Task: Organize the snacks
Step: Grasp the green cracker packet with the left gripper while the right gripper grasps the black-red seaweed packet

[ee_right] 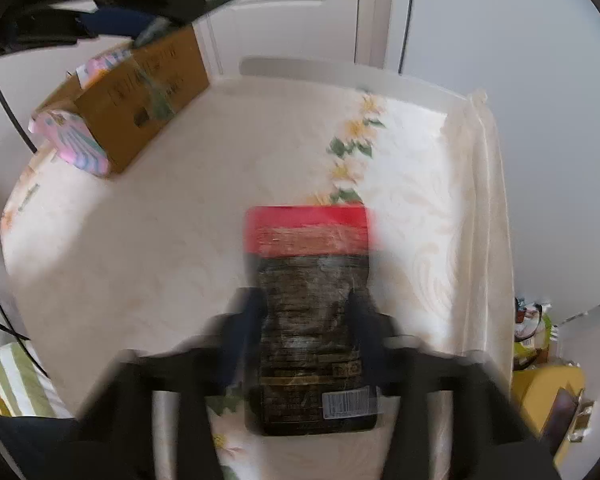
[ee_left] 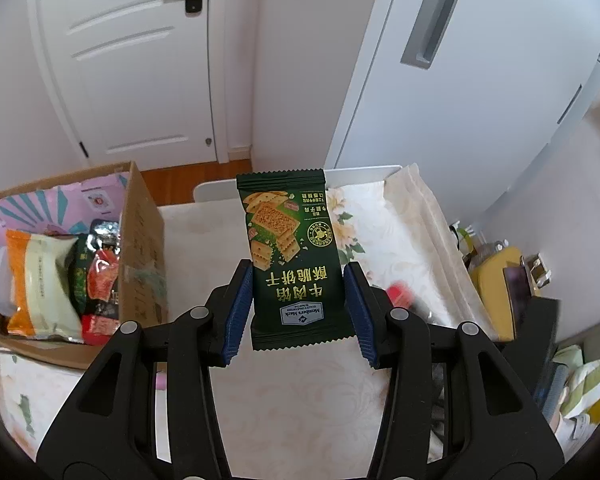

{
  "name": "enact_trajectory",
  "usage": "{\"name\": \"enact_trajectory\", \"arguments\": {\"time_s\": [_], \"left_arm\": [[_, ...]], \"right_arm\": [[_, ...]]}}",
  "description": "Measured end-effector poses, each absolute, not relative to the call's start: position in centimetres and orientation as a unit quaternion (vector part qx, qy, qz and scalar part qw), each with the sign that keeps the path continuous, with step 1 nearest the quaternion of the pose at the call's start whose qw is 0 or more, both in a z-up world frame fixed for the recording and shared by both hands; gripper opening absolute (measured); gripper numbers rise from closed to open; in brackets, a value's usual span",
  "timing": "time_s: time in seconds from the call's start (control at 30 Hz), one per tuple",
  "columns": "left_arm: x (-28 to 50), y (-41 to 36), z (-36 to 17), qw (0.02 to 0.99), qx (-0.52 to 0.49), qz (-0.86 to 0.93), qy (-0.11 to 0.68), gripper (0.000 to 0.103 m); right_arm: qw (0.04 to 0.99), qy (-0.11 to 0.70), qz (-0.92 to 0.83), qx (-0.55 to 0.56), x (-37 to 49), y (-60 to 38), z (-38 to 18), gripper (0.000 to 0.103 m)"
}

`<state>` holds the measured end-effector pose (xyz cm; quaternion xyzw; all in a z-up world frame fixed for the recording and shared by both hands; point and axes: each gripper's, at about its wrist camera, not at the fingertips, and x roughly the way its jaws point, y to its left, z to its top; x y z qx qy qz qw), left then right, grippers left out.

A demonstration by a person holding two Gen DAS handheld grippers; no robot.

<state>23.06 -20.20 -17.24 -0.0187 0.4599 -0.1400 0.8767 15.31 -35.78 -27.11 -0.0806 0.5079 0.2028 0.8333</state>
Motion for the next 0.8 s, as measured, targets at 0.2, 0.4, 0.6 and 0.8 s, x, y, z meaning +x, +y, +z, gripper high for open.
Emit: {"name": "enact_trajectory", "arguments": {"time_s": [0.2,0.4,0.6,0.8], "left_arm": [[23.0,-20.3,-17.0,0.878,-0.019,-0.140,0.458,0.042],[23.0,-20.0,-16.9,0.878,-0.020,-0.139,0.457,0.042],[23.0,-19.8,-16.9,0.878,-0.020,-0.139,0.457,0.042],[23.2,-19.5,-17.0,0.877,-0.020,-0.139,0.459,0.042]], "right_arm": [[0.831,0.516,0.198,-0.068,15.1,-36.2,-27.6,0.003],[0.841,0.511,0.152,-0.094,14.9,-36.8,-27.4,0.011],[0.840,0.507,0.140,-0.134,15.1,-36.5,-27.7,0.068],[0.828,0.522,0.154,-0.139,17.4,-36.6,-28.3,0.081]]}}
